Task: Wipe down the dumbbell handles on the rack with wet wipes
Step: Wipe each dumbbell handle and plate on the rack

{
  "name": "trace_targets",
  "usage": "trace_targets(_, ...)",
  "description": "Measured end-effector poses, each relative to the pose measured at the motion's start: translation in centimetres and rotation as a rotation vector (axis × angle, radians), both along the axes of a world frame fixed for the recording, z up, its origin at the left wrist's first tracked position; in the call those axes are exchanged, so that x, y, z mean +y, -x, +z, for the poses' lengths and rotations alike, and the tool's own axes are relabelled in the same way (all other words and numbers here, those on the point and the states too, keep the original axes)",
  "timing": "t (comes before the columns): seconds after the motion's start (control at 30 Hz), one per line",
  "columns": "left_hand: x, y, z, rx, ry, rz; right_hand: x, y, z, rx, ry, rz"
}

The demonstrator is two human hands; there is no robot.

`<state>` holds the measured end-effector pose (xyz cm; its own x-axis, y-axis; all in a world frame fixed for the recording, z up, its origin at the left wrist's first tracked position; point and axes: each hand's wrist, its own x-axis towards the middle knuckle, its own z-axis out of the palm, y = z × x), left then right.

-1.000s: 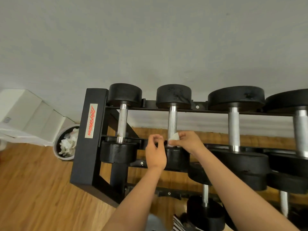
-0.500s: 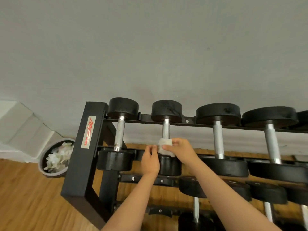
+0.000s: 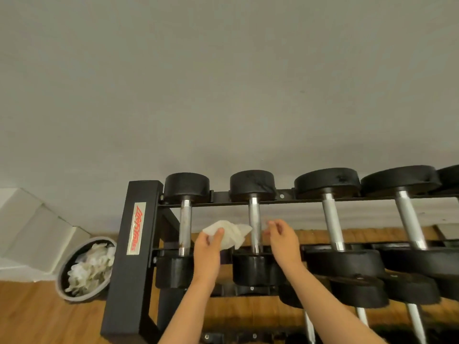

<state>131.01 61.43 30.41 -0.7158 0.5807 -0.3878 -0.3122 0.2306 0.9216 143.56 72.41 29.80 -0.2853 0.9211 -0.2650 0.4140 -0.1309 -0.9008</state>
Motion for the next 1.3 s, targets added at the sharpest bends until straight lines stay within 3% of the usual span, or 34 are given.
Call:
trace_targets(0.1,0.5,1.0,-0.6,0.197,0.086,-0.076,-1.4,0.4,-2.7,-0.183,-0.135,-0.060)
trace_targets(0.2,2.0,0.9,-2.0,0.270,0.216,-0.379,-1.4,0.7,-4.2,-0.236,-0.153,-0.123)
trace_targets(0.3,3.3,0.7,-2.9,0.151,0.277,-0.682,-1.0,0.7,-4.7,-0.211,-0.131,-0.114)
trace_targets(0.4,3.8,0.9,-2.7,0.013,0.290,-0.846,-0.9,0.5,-4.8,-0.185,-0.102,-0.130)
trace_targets(0.77,6.4,-0.2,-4.0,0.059,0.411,-0.614,-0.8,0.5,-5.0,-0.165,-0.080,-0.152)
trace_targets(0.97,5.8,0.3,-3.7,0.206,0.389,-0.483,-0.9,0.3,-4.9,-0.165,-0.059,-0.137)
trace_targets(1.13,6.9,-0.2,-2.9,0.110,0.335,-0.497,-0.8,0.3,-4.7,-0.154,-0.050,-0.141)
trace_targets(1.3,6.1,-0.5,-3.7,0.291,0.359,-0.446,-0.9,0.1,-4.6,-0.154,-0.047,-0.136)
